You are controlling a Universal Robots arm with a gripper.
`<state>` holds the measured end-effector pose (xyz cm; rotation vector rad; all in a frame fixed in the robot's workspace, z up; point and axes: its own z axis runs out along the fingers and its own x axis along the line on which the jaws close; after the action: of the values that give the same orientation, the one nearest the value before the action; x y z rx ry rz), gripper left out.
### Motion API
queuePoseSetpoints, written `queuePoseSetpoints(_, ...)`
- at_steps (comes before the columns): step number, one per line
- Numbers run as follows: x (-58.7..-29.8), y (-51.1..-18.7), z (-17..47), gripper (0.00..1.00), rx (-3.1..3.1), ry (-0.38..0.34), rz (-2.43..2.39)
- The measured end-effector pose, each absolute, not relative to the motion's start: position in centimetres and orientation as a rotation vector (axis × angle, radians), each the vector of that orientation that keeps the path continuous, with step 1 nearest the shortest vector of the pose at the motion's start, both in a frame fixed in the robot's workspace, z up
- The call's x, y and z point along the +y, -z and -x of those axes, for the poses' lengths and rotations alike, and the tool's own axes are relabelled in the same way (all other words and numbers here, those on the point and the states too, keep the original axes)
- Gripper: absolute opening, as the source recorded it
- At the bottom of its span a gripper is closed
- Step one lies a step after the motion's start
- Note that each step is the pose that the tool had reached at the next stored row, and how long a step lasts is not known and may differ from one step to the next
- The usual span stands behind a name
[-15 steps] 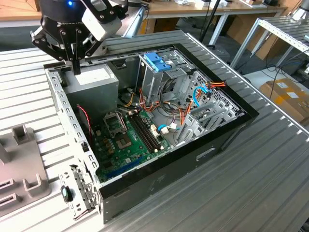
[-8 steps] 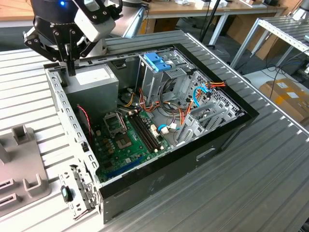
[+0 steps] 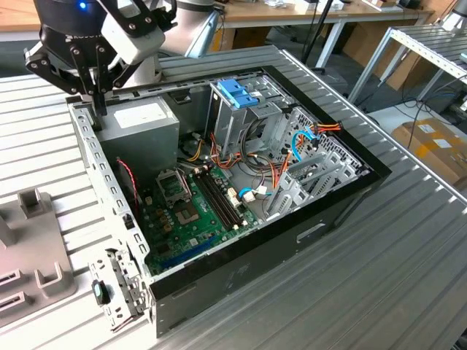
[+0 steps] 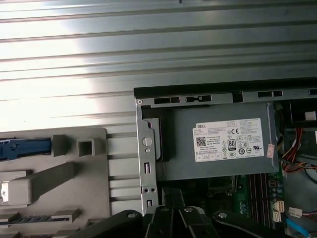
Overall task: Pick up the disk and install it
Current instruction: 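Reach for the disk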
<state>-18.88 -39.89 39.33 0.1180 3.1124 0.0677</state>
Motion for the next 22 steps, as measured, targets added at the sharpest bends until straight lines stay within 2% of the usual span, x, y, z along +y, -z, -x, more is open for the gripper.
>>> queuePoseSetpoints(22,-39.90,-39.33,19.79,0.11,3.113,-0.068,-0.118)
